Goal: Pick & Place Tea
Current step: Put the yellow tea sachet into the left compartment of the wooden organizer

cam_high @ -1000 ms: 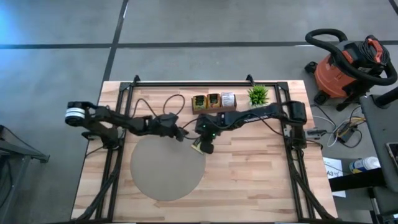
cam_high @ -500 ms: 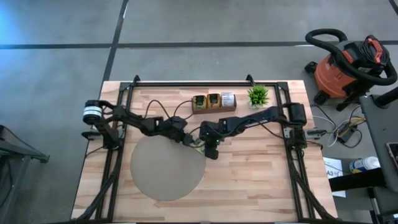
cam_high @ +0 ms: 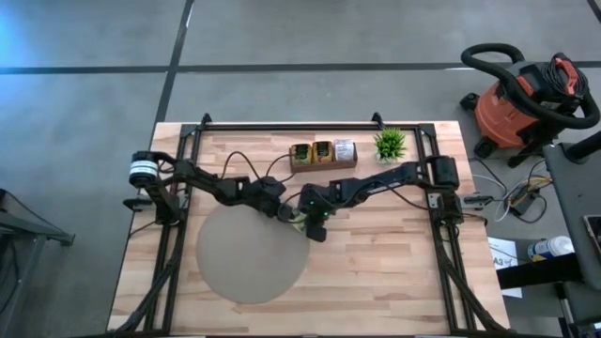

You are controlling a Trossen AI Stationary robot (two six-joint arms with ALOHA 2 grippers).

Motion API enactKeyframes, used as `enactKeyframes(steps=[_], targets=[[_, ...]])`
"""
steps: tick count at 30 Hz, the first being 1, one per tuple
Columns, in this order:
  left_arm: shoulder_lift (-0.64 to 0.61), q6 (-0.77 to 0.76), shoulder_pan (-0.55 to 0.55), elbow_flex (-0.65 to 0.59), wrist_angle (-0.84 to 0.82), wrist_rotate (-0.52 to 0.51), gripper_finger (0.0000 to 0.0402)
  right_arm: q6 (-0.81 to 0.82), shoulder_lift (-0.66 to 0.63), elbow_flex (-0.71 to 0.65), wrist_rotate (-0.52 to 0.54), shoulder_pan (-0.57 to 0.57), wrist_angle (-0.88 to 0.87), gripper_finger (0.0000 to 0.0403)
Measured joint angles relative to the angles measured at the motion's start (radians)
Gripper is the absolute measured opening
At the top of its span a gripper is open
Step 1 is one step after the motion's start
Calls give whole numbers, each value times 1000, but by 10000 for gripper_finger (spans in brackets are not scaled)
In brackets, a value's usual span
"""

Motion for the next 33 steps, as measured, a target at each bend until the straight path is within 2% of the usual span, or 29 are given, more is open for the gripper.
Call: enactKeyframes(steps=[8,17,23,27,33], targets=[[1,36,-6,20,-27,3,108,24,1,1,4,0,37,47],[-27,130,-6,62,-168,-11,11,-23,-36,2,5,-9,22,47],[-69,223,-6,95,-261,-94,2,-91,-115,2,4,-46,-6,47],[-123,378,-9,125,-332,-156,2,-122,-175,5,4,-86,-12,48],[-198,741,-23,173,-388,-311,1,-212,-224,36,1,-146,-28,70]])
